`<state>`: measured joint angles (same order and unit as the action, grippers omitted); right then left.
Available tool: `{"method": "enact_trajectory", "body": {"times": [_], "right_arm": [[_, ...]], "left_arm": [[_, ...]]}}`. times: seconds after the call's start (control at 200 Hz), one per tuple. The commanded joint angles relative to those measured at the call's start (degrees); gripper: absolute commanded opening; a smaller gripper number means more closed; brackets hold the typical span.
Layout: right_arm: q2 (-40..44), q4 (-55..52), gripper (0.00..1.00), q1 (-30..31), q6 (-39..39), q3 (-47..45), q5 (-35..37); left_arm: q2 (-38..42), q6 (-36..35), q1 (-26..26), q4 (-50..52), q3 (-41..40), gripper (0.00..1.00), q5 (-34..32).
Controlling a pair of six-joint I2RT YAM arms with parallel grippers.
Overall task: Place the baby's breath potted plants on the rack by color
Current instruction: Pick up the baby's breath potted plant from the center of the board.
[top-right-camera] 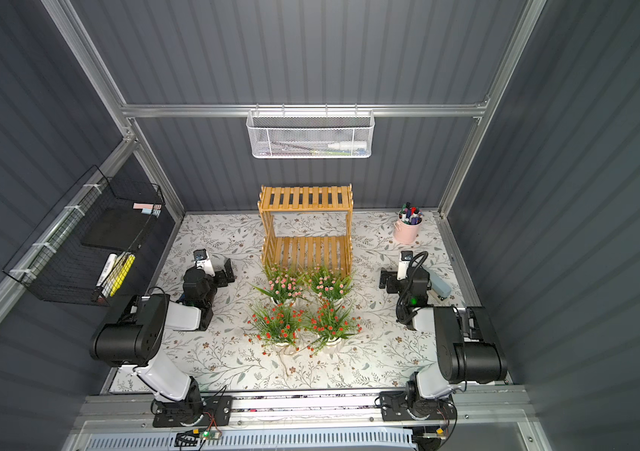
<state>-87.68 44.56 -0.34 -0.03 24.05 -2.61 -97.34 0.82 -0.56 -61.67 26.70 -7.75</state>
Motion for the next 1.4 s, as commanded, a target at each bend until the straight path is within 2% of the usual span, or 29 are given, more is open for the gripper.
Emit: {"method": "enact_trajectory", "body": {"times": [0.0,0.455,0.515,0.595,0.7,0.785,0.84,0.891,0.976,1.031,1.106,1.226,1.311,1.396], "right_arm": [[0.7,0.4,0.99,-0.2,-0.2,0.3,0.1],[0.6,0.3,0.99,-0.4,0.4,0.4,1.2],[0.7,0.9,0.99,-0.4,0.3,0.1,1.3],[2.6,2.6,0.99,-0.5,1.7,0.4,5.2],[11.1,-14.4,0.99,-0.5,1.8,5.0,4.0],[17.7,-25.4,0.99,-0.9,7.3,8.4,6.5],[22.4,-30.1,0.99,-1.2,14.1,9.8,9.5],[25.0,-33.1,0.99,-1.8,16.0,10.7,6.4],[27.3,-38.1,0.99,-1.7,14.9,12.7,-0.5],[28.1,-44.4,0.99,-0.8,16.3,15.2,-0.6],[29.3,-54.8,0.97,2.8,16.5,19.4,0.5],[34.0,-67.0,0.98,14.5,13.9,23.5,6.1],[38.2,-75.4,0.98,21.6,15.4,25.3,7.3],[42.2,-81.4,0.97,27.7,17.3,25.8,7.9]], "left_arm": [[-0.3,0.5,-0.3,0.0,1.1,0.99,-0.5],[0.2,1.7,-0.3,0.6,1.3,0.99,-3.3],[1.4,1.9,-0.3,4.6,3.0,0.99,-3.8],[3.4,1.9,-0.3,10.6,5.5,0.99,-4.0],[6.1,2.7,-0.3,18.8,9.0,0.99,-7.4],[7.8,6.8,-0.3,33.8,17.2,0.99,-10.8],[7.9,8.3,-0.3,43.7,22.9,0.99,-12.2],[8.5,10.0,-0.2,50.9,26.9,0.99,-12.4],[11.2,12.3,0.0,55.3,29.4,0.99,-13.4],[13.6,14.0,0.3,57.0,29.4,0.99,-13.3],[16.4,15.1,0.9,60.4,29.9,0.99,-11.4],[19.3,14.8,5.5,67.5,31.9,0.99,-11.7],[21.0,13.3,9.0,70.9,33.2,0.99,-11.6],[23.3,13.3,9.6,72.1,33.5,0.99,-8.4]]}}
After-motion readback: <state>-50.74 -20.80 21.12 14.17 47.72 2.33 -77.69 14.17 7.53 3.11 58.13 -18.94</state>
